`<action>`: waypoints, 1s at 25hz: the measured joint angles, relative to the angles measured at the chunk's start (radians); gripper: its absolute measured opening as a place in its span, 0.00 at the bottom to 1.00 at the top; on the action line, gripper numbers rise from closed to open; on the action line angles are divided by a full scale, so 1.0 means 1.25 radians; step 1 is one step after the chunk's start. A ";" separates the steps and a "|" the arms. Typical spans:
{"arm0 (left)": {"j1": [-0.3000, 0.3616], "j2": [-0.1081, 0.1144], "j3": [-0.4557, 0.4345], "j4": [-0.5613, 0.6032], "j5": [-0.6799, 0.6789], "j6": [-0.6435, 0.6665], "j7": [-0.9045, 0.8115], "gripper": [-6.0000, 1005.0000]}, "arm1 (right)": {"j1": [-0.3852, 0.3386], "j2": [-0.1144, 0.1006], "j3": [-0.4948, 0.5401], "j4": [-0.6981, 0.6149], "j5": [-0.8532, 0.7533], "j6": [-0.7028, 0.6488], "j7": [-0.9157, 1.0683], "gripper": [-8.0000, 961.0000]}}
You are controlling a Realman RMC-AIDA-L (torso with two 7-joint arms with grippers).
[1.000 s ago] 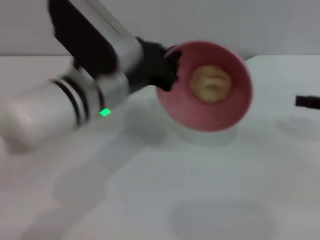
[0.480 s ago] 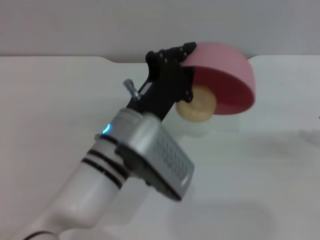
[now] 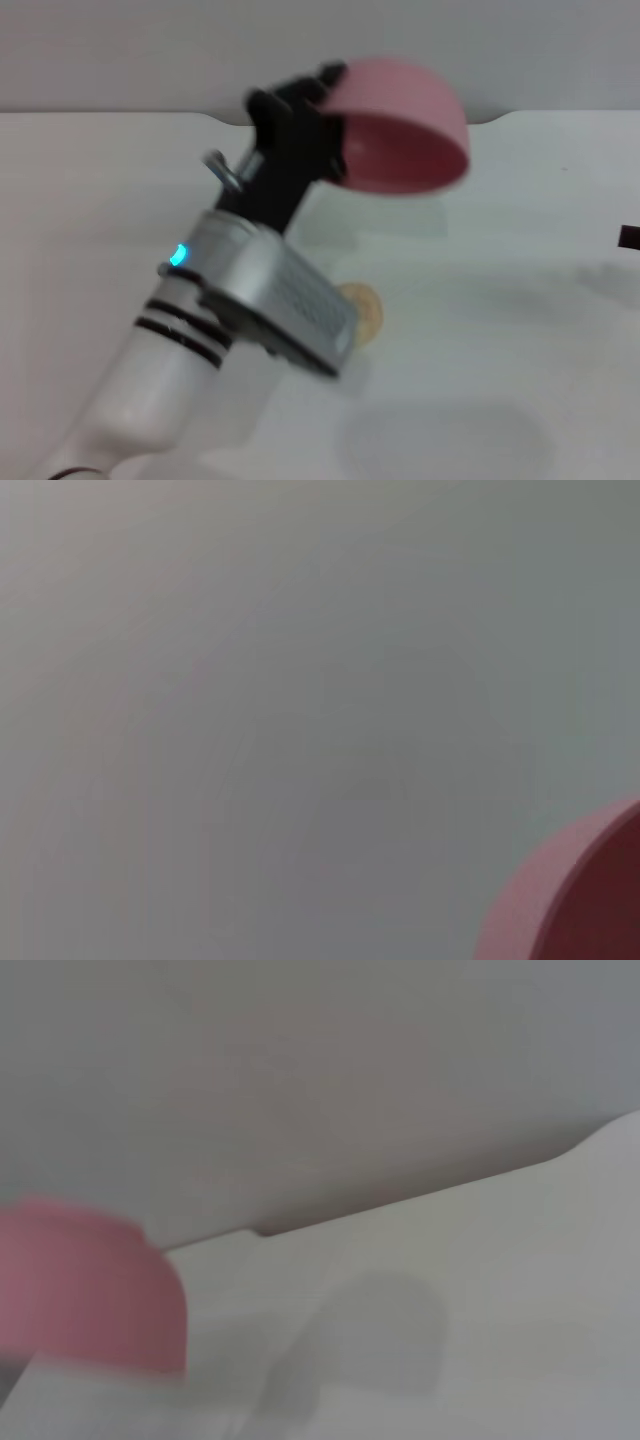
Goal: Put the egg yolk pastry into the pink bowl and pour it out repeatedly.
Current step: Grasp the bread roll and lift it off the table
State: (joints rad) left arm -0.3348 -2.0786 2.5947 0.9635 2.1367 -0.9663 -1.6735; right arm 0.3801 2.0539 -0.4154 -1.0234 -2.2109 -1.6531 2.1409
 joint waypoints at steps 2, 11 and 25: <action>0.006 0.003 -0.027 0.054 -0.092 0.021 -0.008 0.01 | 0.004 0.000 -0.019 -0.003 0.003 -0.002 -0.002 0.54; 0.166 0.015 -0.346 0.350 -0.408 0.561 0.103 0.01 | 0.058 -0.002 -0.179 -0.004 0.000 0.000 -0.015 0.54; 0.131 0.024 -1.020 0.410 -0.171 1.666 -0.518 0.00 | 0.159 0.008 -0.264 0.001 -0.062 0.050 -0.076 0.55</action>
State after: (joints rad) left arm -0.1713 -2.0491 1.3200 1.4763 1.9227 1.1163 -2.3215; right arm 0.5788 2.0639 -0.7450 -1.0220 -2.2881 -1.5903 2.0455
